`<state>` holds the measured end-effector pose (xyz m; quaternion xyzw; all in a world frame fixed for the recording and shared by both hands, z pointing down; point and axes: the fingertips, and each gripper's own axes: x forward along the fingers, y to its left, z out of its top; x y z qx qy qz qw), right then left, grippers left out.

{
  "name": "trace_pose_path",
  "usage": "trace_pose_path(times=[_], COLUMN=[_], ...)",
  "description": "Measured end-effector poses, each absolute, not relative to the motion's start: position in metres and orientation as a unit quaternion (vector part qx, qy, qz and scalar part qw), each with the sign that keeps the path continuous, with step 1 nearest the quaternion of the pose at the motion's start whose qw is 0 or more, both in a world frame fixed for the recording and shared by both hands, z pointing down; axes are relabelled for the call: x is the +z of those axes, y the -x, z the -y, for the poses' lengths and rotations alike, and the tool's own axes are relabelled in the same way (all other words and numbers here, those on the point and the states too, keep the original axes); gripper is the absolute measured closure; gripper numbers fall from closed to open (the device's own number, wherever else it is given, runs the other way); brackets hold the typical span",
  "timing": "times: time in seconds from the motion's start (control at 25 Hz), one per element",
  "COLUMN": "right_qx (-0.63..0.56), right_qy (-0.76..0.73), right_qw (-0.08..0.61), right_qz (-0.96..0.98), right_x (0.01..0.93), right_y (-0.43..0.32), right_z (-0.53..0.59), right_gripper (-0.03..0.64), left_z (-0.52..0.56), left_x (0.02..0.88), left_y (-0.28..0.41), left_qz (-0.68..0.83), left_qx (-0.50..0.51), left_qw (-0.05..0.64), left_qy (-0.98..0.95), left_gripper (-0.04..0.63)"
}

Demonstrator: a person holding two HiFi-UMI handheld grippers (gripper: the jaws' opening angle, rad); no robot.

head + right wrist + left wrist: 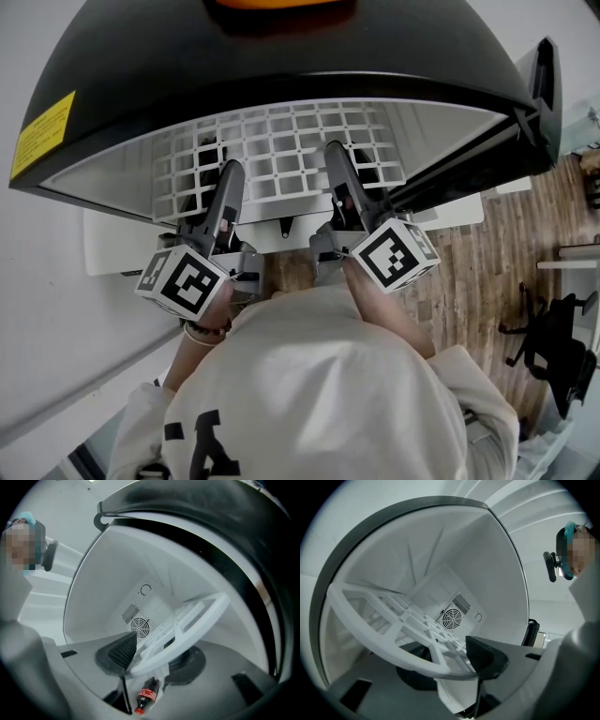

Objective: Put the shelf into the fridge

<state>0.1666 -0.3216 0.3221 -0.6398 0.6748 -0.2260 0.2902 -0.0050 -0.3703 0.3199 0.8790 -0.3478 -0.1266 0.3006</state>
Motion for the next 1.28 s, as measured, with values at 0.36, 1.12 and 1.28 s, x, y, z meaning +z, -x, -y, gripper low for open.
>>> trace_pose_path(times=[0.36,1.12,1.28], right_qx=[-0.226,-0.209,-0.206], right_qy=[0.640,0.634,0.638], right_qw=[0.291,0.289,0.276], right_qz=[-0.674,-0.686,-0.689], right_x=[0.322,0.321,0.321], right_y=[-0.168,-0.168,-0.169], right_z=[0.326,0.339,0.342], right_gripper=[0.431,0.426,0.423], left_z=[0.375,0.386,0.388], left_x=[0.320,0.318,0.319], left_y=[0.004,-0.001,-0.002], left_qz=[0.347,0.344,0.343], left_qx=[-0.127,-0.135,-0.137], left_qw=[0.300,0.290,0.289], left_qy=[-0.879,-0.883,-0.883], left_gripper=[0.419,0.414,0.415])
